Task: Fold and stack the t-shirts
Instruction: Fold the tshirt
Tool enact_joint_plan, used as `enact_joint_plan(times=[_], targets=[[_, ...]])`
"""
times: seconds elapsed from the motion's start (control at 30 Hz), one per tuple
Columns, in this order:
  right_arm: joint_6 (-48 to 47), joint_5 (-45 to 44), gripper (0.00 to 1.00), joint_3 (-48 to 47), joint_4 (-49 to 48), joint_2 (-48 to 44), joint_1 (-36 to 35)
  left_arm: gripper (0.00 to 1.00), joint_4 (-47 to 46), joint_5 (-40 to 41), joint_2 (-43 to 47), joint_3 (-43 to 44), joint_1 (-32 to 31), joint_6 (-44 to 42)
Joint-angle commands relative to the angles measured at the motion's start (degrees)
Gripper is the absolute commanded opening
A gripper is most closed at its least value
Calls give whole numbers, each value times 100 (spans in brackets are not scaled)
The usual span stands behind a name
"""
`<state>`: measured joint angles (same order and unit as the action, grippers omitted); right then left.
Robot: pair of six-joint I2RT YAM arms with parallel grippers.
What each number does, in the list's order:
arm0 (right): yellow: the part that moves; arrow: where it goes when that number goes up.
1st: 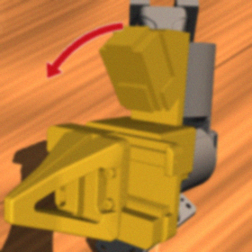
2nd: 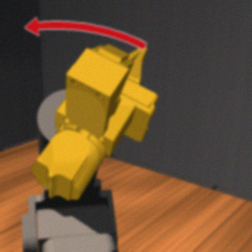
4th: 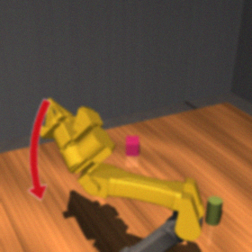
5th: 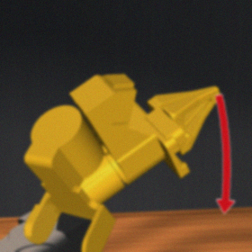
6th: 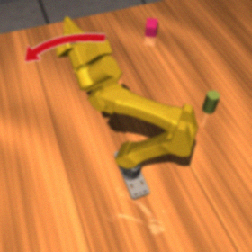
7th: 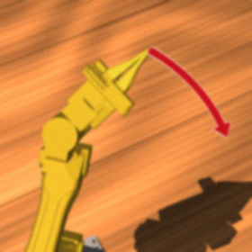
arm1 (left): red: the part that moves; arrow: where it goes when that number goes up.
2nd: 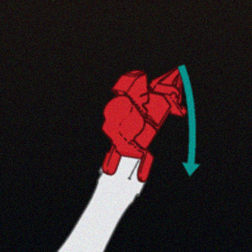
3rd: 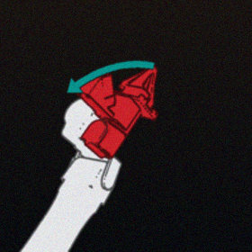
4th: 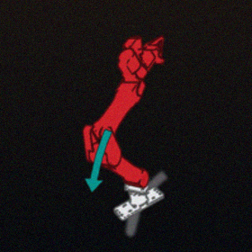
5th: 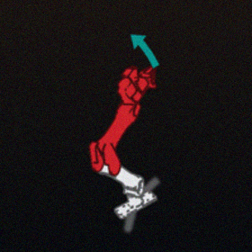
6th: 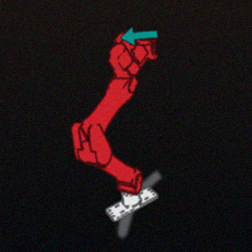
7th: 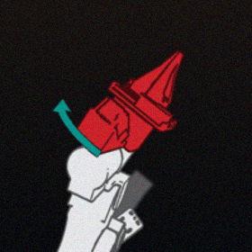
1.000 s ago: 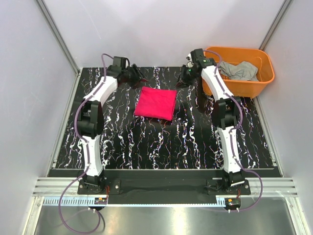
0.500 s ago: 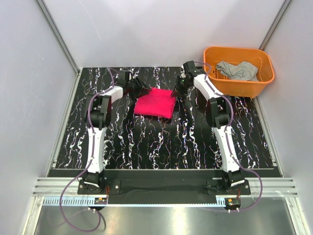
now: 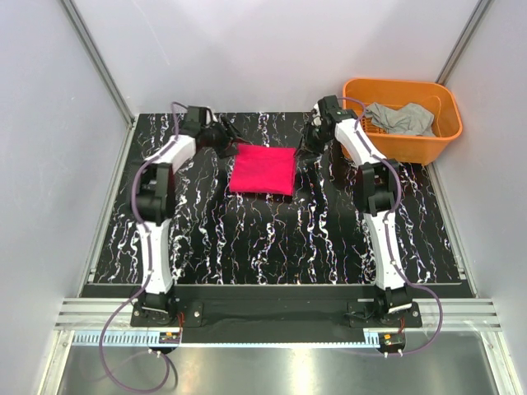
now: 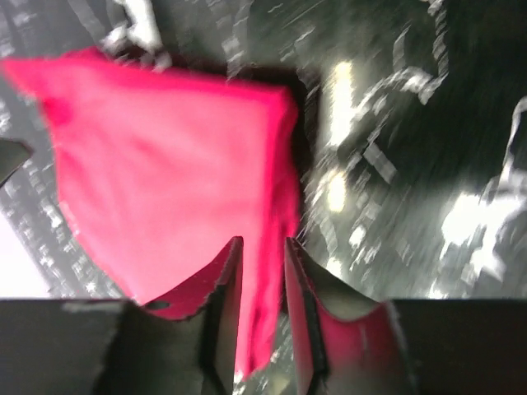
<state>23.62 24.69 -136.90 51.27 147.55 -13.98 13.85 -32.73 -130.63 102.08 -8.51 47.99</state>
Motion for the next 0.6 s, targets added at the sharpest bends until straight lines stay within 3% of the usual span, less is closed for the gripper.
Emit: enact_joint_plan(times=[0.0, 0.17, 0.27, 0.4, 0.57], targets=[[72, 360, 36, -197, 367, -1016, -219, 65, 294, -40, 1293, -319, 60, -308], [381, 1492, 36, -47, 200, -1061, -658, 47, 189, -330, 1584, -1189, -54, -229], [494, 1967, 33, 433, -63, -973, -887, 44, -22, -357, 1497, -1541, -142, -368], [916, 2198, 29, 1805, -1422, -1210, -923, 41, -84, -620, 901, -1718, -168, -430], [592, 2260, 26, 2956, -1742, -1149, -669, 40, 249, -471, 407, -1762, -107, -931]])
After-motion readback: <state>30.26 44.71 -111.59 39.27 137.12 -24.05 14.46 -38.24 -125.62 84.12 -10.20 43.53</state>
